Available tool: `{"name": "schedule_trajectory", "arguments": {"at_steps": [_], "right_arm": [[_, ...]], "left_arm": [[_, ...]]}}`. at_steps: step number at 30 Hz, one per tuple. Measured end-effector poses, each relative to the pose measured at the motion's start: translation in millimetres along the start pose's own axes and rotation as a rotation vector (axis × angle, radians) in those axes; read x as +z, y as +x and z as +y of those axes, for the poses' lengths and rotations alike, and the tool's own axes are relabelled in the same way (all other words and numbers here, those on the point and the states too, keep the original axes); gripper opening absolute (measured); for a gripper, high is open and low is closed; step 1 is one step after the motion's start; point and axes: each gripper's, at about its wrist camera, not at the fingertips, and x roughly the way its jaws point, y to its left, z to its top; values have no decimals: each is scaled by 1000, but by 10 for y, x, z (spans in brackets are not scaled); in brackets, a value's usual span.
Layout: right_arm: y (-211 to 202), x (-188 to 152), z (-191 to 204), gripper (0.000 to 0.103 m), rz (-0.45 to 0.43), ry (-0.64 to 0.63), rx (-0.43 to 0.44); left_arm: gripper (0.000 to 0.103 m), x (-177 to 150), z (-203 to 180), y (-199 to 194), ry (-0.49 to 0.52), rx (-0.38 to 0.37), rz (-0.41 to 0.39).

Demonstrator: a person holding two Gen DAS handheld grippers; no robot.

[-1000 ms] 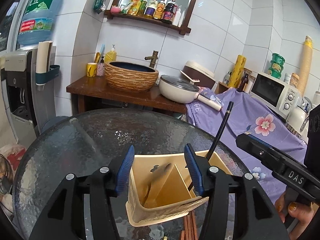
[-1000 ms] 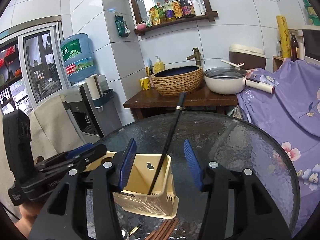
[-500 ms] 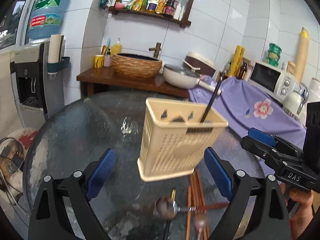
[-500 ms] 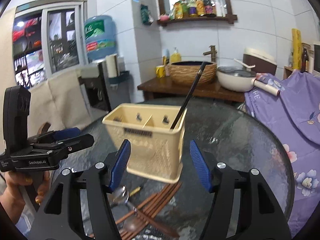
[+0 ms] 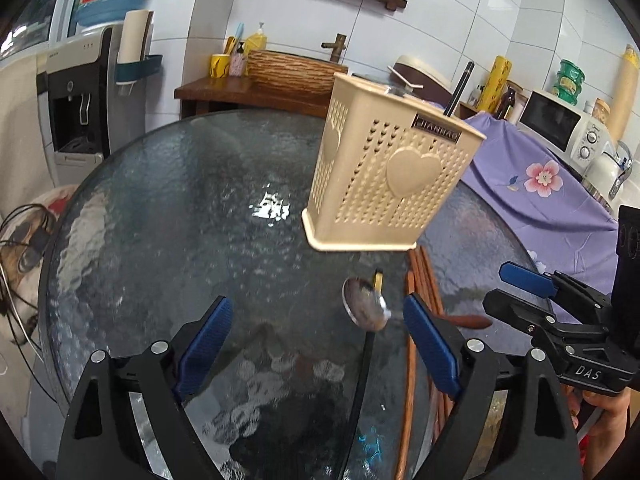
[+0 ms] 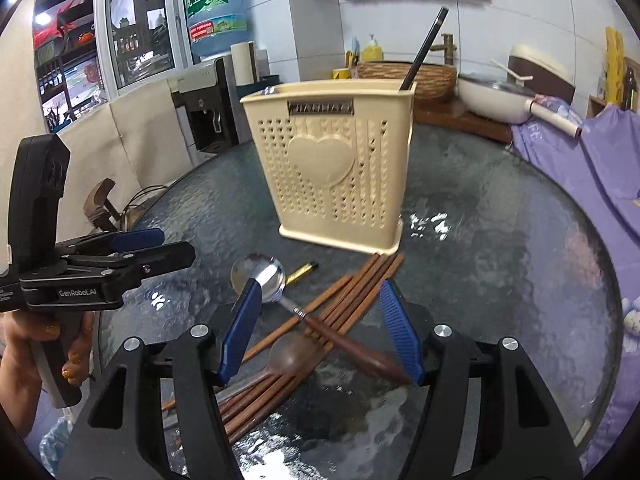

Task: Organize utensils
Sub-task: 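Reach the right tool down and grasp a metal spoon with a wooden handle, then lift the wooden-handled spoon with the right tool while the left tool grasps a gold-tipped black chopstick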

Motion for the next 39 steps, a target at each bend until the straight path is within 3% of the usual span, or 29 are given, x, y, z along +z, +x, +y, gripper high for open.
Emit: {"name": "schedule_trajectory", "arguments": {"at_steps": [11,23,29,33,39], "right_arm": [[407,3,351,62,131,-132,174],[977,142,600,62,238,-296,133],[1136,117,576,48,285,-286,119],[1137,120,520,44,283,-259,128],[950,204,408,44,203,-186,130]], "left_arm": [[66,-248,203,-13,9,47,63],[66,-265,364,-73,-17,55,67],[66,-268,309,-22,-7,44,78],[66,-262,256,3,1,41,79],[66,-228,145,66,24,14,92]]}}
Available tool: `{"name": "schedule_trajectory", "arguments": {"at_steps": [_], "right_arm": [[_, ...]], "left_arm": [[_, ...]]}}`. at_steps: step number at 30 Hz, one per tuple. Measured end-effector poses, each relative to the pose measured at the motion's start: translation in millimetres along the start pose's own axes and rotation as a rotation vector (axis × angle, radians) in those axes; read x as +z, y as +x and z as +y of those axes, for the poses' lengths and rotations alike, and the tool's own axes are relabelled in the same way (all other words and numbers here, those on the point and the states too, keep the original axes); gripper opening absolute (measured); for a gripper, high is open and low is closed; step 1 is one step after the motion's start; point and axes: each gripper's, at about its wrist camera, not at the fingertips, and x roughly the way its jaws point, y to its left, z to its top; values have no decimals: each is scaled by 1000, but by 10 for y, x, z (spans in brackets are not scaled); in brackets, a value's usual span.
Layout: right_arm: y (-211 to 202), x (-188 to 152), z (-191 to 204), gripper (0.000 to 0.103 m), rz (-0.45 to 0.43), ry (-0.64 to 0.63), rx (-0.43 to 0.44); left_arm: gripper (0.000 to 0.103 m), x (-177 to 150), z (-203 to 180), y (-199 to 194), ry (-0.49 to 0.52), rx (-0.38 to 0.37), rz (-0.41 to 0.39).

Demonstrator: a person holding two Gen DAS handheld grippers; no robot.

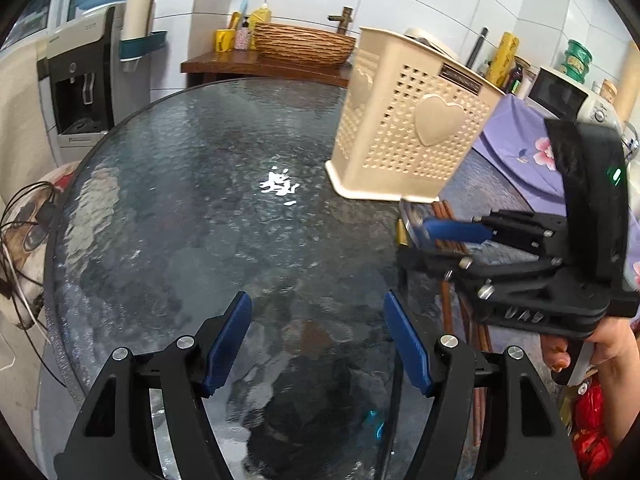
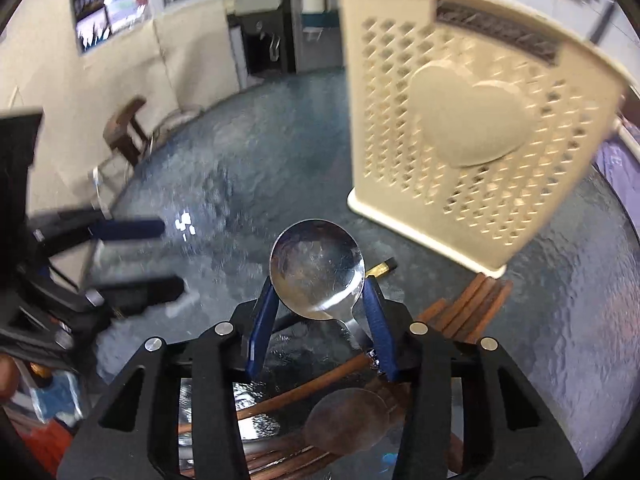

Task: Organize utensils
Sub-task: 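Lift the wooden-handled spoon with the right tool while the left tool grasps a gold-tipped black chopstick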

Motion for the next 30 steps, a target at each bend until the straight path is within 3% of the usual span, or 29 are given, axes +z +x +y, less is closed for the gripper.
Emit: {"name": "schedule_trajectory", "arguments": {"at_steps": [2,4,8,13,20,22,26,28,30], "right_arm": [[-127,26,-35,44,-48,50,15],[-276,38,-84,44,-95,78,7],[-602,35,-205,44,-186,145,3],[-882,0,-284,44,-247,178,-8],[-1115,-106,-343,44,-285,200,-25],[-1137,-125,-337,44,-290,204,-24],[-1161,-121,-318,44,-296,206,-23],[-1176,-136,-323,44,-300,210,-20],[-1189,-137,-310,44,-305,211,-18]], "left_arm": [[65,22,-73,51,18,-16,13],[55,43,-147,113,37,-43,36],[47,156,-321,293,66,-97,91],[39,293,-551,491,119,-125,134],[30,430,-705,803,145,-107,205],[22,474,-745,859,152,-103,212],[18,553,-842,963,188,-68,221],[9,574,-886,1005,204,-35,220],[7,599,-931,1039,225,-14,217]]}}
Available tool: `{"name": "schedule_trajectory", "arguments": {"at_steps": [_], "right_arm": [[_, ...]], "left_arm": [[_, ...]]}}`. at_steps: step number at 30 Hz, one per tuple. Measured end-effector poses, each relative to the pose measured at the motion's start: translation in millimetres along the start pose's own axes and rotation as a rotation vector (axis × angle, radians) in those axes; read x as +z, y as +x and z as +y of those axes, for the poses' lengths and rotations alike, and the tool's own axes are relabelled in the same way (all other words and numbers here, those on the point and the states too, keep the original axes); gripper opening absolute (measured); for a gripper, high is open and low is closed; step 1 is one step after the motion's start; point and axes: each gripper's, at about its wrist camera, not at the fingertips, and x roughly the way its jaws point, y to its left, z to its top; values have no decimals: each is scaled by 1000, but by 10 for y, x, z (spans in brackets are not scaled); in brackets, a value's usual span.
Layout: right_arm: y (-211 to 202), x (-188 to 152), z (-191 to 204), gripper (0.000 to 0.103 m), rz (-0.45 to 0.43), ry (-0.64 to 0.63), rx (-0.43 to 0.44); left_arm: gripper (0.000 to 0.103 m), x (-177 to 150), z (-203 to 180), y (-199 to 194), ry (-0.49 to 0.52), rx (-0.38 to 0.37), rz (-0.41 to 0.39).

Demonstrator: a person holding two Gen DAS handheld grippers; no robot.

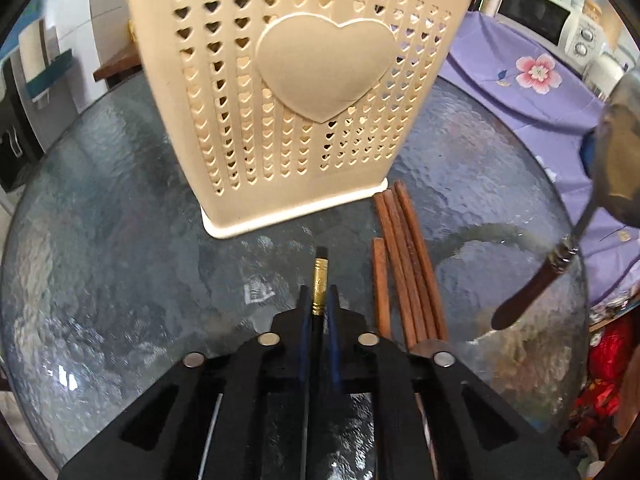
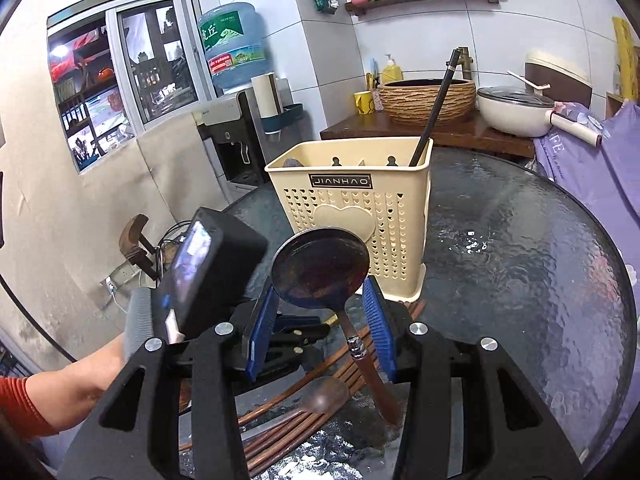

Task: Organize utensils
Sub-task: 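Lift the wooden-handled spoon with the right tool while the left tool grasps a gold-tipped black chopstick, then carry the spoon with the right tool while the left tool carries the chopstick toward the holder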

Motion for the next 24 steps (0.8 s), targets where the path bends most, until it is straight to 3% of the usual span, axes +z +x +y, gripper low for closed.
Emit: {"name": "schedule_trajectory", "arguments": {"at_steps": [9,17,24], "right_arm": [[-65,-22,-29,44,-13,13,6],[-128,-47,-73,44,-25,27,-8],[-167,-37,-55,44,-27,27,-6]], "left_arm": [[7,-20,-189,34,68,78,-37],[7,-85,-163,9,18,51,-58],[7,-196,85,-225,-31,2,-103]]}}
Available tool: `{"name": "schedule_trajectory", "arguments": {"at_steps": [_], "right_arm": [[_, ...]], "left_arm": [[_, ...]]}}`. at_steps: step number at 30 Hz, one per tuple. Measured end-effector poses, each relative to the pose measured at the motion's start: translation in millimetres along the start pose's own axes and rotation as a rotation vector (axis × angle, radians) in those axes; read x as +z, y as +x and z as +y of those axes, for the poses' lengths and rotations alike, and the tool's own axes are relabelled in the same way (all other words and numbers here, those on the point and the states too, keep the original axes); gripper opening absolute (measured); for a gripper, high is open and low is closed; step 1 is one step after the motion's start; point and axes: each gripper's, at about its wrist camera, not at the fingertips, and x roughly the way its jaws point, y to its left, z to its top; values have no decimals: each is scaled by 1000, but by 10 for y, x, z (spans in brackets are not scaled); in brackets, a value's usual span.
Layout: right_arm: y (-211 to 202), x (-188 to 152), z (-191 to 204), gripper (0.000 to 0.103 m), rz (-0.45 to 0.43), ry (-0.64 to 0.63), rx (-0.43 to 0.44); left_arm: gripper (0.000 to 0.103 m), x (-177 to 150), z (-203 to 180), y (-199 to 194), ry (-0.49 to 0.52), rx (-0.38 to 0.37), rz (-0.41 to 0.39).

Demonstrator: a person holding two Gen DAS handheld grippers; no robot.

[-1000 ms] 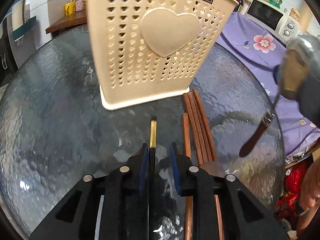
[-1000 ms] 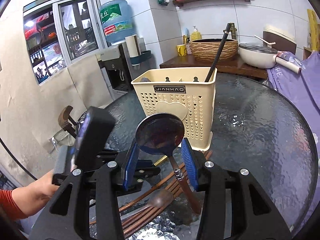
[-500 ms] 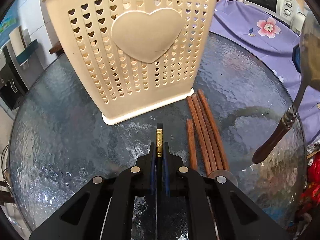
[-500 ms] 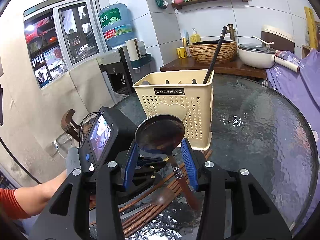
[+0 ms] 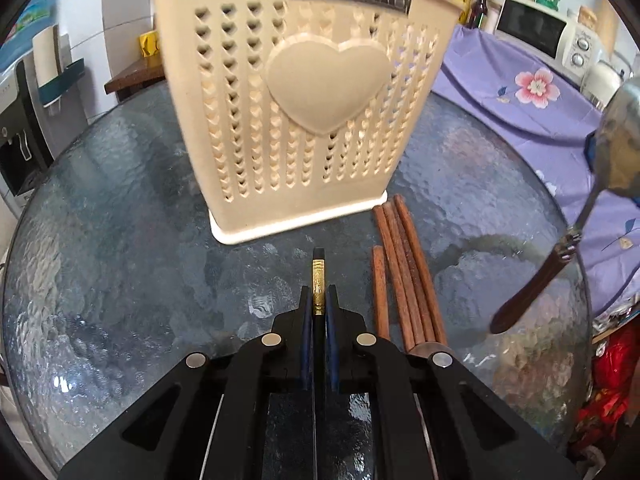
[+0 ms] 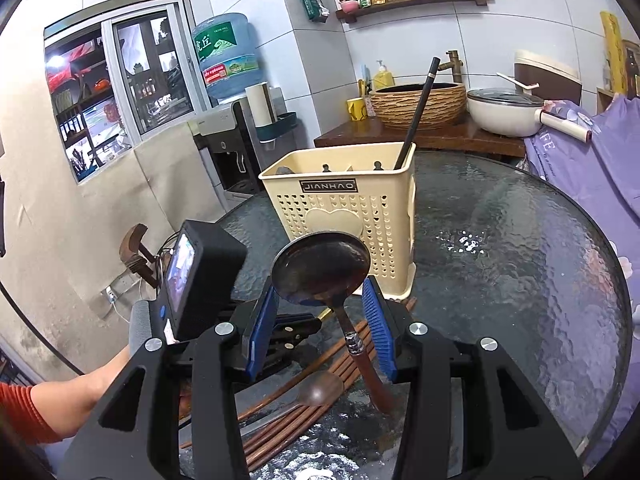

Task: Organize utensils
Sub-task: 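Carry the spoon with the right tool while the left tool carries the chopstick toward the holder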

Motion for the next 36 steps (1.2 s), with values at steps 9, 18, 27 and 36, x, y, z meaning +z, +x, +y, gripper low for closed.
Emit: {"name": "schedule_trajectory", "arguments": {"at_steps": [9,18,27,36], "right_arm": [[23,67,72,19,8,-17,6],[206,-10,-22,49,61,-4,-15],[853,-161,51,58,233,-159,-76],[1531,-168,101,58,395,-300,-36]], "left_arm": [[7,57,163,-579,-37,-39,-112],[7,15,297,-572,-80,-36,-105],[7,37,457,-637,-113,-25,-121],[7,65,626,-821,-132,-9,-153]]}}
